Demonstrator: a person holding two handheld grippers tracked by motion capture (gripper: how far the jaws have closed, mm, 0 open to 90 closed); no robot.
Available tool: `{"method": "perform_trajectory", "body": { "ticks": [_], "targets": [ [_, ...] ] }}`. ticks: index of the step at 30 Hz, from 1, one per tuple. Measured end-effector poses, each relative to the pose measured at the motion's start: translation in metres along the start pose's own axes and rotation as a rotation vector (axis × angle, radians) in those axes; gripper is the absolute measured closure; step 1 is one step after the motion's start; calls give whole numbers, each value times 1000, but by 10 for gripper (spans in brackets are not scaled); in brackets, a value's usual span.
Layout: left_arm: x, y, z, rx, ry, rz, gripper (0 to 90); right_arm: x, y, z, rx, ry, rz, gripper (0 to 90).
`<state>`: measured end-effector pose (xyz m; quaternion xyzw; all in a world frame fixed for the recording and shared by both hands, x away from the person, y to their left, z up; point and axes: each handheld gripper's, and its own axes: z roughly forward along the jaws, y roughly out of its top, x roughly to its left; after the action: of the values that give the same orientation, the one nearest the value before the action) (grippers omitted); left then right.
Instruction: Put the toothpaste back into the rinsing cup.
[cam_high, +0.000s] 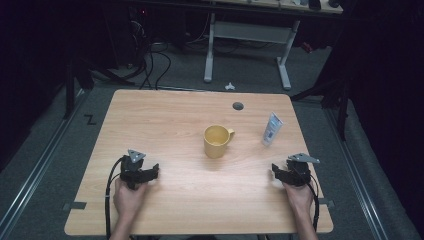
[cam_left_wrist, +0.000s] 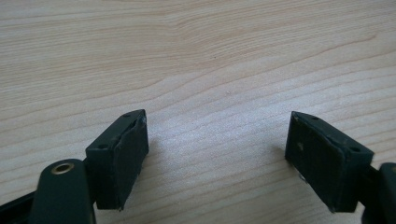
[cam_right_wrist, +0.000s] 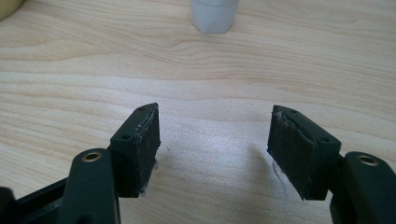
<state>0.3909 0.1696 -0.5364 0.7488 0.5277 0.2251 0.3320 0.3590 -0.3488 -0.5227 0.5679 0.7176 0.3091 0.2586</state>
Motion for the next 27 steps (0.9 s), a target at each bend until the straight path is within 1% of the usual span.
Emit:
{"method": "perform_trajectory", "body": {
  "ticks": [5, 10, 11, 12, 14, 20, 24, 27],
  "targets": [
    [0, 0, 0, 0, 0, 1, 215, 1, 1, -6, -30, 5, -3, 339],
    [0, 0, 0, 0, 0, 1, 215, 3, 5, -11, -43, 7, -7, 364],
    [0, 0, 0, 0, 0, 1, 215, 3, 7, -15, -67, 12, -3, 382],
    [0, 0, 0, 0, 0, 0, 215, 3, 7, -16, -71, 14, 6, 386],
    [0, 0, 0, 0, 0, 1, 215, 4, 8, -17, -72, 18, 12, 392],
    [0, 0, 0, 0, -1, 1, 215, 4, 13, -19, -73, 32, 5, 408],
    [0, 0, 0, 0, -1, 1, 216, 6, 21, -22, -87, 41, -10, 417],
    [0, 0, 0, 0, -1, 1, 216, 6, 25, -22, -91, 46, -11, 416]
  ]
}}
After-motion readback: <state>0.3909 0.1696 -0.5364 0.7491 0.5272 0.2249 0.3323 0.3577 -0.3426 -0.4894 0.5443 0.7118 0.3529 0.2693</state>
